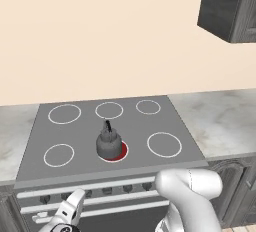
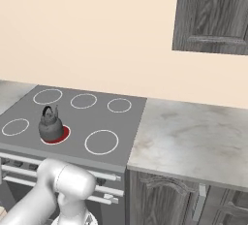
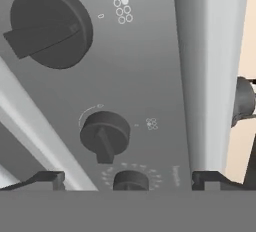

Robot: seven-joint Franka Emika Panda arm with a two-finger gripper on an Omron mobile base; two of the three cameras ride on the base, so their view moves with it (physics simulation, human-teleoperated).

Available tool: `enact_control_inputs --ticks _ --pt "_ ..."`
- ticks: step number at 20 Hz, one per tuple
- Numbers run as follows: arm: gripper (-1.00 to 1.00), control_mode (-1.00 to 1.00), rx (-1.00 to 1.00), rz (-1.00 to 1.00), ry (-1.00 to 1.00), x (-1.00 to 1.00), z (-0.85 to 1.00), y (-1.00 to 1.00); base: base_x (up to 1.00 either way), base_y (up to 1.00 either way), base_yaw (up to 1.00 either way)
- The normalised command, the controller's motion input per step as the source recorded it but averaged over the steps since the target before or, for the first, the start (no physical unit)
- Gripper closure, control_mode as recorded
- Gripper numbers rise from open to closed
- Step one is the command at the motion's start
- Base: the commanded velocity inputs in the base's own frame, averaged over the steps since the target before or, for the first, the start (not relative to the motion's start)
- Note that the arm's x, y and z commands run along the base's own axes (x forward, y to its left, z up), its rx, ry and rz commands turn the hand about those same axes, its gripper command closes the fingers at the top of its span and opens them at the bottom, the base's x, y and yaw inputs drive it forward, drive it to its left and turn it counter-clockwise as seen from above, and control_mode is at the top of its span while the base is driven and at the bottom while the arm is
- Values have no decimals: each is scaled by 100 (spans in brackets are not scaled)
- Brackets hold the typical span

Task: The kettle is done boiling. Turn off the stove, then wait for 300 timesteps before moving the kettle to the dining table.

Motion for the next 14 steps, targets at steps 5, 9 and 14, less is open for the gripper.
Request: enact_control_inputs --ticks 5,9,14 --pt "-100 -100 0 0 0 18 -17 14 0 0 0" --pt "-100 -100 0 2 0 19 -25 12 0 0 0" --pt "-100 -100 0 2 0 20 -30 14 0 0 0"
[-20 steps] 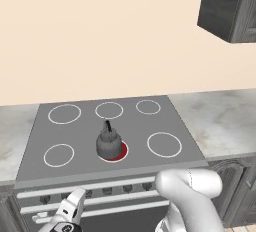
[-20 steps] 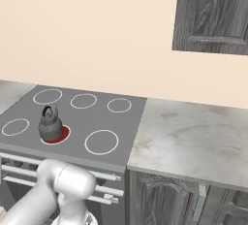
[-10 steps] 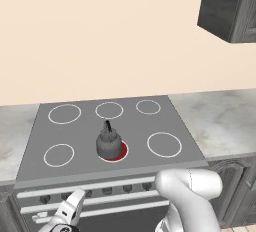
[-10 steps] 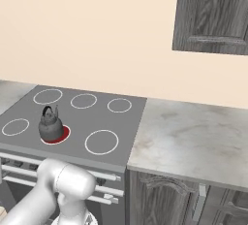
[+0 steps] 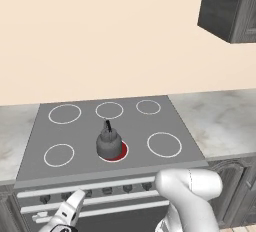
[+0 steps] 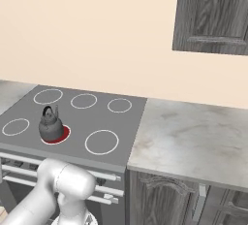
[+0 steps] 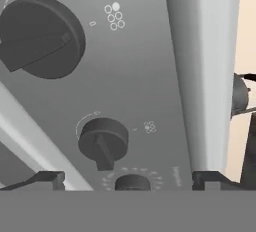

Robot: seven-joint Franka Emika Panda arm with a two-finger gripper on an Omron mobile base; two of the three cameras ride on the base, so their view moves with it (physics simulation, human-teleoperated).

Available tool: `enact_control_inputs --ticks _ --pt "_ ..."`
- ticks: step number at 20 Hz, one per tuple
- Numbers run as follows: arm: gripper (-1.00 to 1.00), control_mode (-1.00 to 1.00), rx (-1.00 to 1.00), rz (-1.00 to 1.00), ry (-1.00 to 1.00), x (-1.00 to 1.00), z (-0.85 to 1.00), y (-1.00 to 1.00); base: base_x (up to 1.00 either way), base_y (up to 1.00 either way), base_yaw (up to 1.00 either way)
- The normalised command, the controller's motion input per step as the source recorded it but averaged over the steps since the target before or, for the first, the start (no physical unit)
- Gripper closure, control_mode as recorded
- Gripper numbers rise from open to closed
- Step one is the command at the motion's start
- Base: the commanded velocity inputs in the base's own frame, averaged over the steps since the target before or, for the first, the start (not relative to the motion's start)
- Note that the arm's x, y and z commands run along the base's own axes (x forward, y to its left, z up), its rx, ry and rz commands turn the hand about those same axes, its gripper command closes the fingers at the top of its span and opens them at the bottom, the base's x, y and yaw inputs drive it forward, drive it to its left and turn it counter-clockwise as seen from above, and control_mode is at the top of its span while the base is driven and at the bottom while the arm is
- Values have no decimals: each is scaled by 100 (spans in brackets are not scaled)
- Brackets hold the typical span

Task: The kettle is done boiling. Turn off the stove, then wait for 300 timesteps before moving the kettle to the dining table.

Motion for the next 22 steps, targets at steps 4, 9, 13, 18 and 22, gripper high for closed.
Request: enact_control_inputs --ticks 4,9,13,18,22 --pt "-100 -100 0 3 1 18 -36 14 0 0 0" --pt "-100 -100 0 4 2 24 -34 15 0 0 0" --pt "-100 -100 0 4 1 28 -22 9 0 0 0" --pt "-100 -100 0 0 0 14 -6 0 0 0 0" --pt "-100 -100 0 0 0 17 -9 0 0 0 0"
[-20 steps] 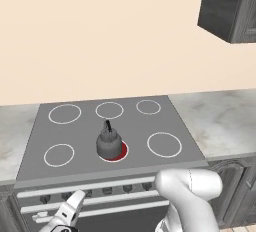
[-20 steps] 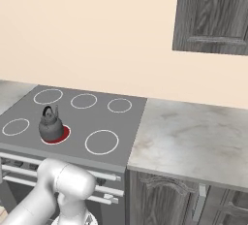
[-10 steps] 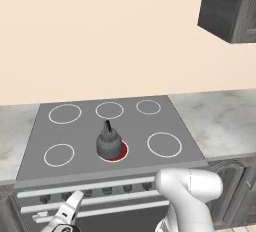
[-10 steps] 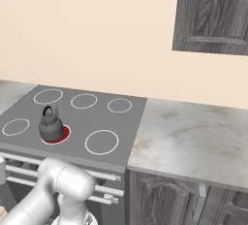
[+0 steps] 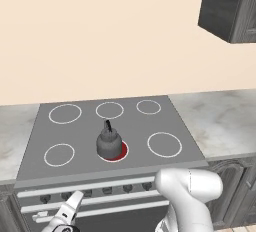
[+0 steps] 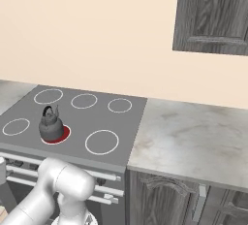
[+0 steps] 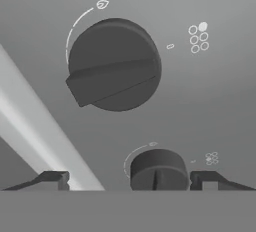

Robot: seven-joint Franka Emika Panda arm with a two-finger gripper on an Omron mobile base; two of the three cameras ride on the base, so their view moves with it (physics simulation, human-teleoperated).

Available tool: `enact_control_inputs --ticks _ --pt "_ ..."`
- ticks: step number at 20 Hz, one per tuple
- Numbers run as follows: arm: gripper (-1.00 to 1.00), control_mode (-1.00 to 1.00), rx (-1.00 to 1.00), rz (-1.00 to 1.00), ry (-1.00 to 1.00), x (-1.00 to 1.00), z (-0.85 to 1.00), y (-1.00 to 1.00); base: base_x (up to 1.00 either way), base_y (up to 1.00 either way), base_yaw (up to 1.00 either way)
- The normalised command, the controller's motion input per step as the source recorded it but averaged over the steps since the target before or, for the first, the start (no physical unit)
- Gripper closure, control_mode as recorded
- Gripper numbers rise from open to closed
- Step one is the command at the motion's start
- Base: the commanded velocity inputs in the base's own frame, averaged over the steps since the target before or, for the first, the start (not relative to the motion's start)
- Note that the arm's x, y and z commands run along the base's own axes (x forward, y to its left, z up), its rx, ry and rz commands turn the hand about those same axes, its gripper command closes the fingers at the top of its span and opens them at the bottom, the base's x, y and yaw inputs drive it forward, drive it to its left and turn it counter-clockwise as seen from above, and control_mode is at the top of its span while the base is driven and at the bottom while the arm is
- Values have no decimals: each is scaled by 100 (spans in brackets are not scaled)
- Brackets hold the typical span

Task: The kettle is done boiling. Turn off the stove, then wait for 300 timesteps before moving the kettle to the dining table.

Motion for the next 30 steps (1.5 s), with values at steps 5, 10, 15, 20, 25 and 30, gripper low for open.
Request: enact_control_inputs --ticks 5,10,15,20,25,30 --pt "-100 -100 0 0 0 3 -4 -2 0 0 0" --pt "-100 -100 0 0 0 1 -9 -10 0 0 0" --pt "-100 -100 1 0 -3 0 -3 -7 0 0 0" --pt "-100 -100 3 0 -6 16 0 0 0 0 0" --pt "-100 -100 4 0 -6 19 0 -2 0 0 0" --pt "-100 -100 1 0 -2 14 8 0 0 0 0"
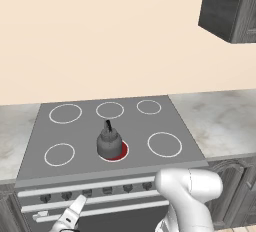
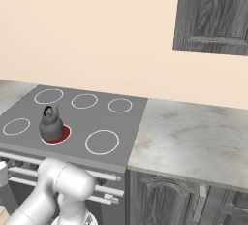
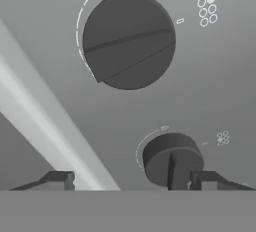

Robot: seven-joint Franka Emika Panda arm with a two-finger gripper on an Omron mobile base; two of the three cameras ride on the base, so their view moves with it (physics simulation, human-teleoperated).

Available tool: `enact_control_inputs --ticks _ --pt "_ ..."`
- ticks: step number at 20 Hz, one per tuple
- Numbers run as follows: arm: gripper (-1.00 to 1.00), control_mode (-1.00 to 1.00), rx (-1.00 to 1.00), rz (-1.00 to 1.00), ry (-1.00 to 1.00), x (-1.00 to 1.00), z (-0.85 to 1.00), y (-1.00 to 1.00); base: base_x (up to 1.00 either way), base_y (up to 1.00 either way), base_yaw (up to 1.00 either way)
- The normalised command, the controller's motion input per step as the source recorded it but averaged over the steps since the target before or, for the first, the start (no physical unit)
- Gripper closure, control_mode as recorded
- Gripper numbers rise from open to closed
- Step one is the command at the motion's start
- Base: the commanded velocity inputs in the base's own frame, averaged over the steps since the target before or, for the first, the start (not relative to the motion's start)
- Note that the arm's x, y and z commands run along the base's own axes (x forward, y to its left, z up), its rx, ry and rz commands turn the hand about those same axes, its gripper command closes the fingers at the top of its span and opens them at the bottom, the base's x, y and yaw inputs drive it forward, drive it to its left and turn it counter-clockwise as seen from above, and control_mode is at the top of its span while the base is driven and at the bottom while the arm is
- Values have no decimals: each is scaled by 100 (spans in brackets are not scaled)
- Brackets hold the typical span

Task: The kettle is done boiling. Turn off the stove, then wait for 300 timesteps before moving the kettle to the dining table.

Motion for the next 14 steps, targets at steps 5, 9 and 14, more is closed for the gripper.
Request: enact_control_inputs --ticks 5,9,14 --pt "-100 -100 1 0 -1 7 21 0 0 0 0" --pt "-100 -100 0 0 0 2 16 0 0 0 0" --pt "-100 -100 2 0 0 0 8 -3 0 0 0"
